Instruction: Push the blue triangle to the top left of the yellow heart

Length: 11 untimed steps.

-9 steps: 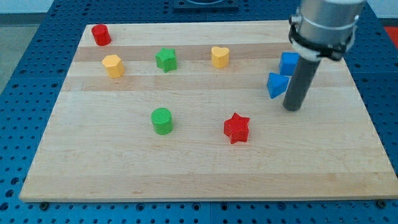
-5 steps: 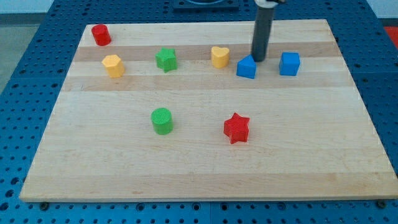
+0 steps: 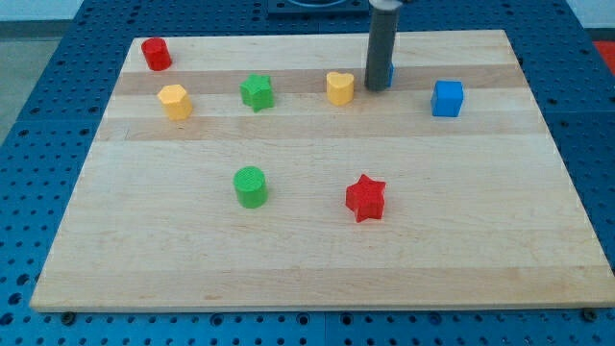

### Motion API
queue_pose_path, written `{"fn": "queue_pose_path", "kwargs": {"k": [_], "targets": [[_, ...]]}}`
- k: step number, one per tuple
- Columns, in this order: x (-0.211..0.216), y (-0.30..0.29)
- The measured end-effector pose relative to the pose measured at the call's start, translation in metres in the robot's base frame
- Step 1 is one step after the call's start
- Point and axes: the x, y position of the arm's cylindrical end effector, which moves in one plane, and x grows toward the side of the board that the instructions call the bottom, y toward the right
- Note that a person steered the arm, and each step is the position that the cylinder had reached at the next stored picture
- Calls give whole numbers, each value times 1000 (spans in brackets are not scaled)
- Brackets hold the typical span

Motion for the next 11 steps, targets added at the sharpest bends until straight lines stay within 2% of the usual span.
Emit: {"fn": "queue_pose_path", "kwargs": {"k": [1,2,3,4,5,6,7,8,9,10,11], "targets": [[-4,-1],[27,18],[30,66],[-12,76],[-19,21],[-17,-63],[11,-52],[16,23],[-16,79],[-59,76],[-64,-10]]}}
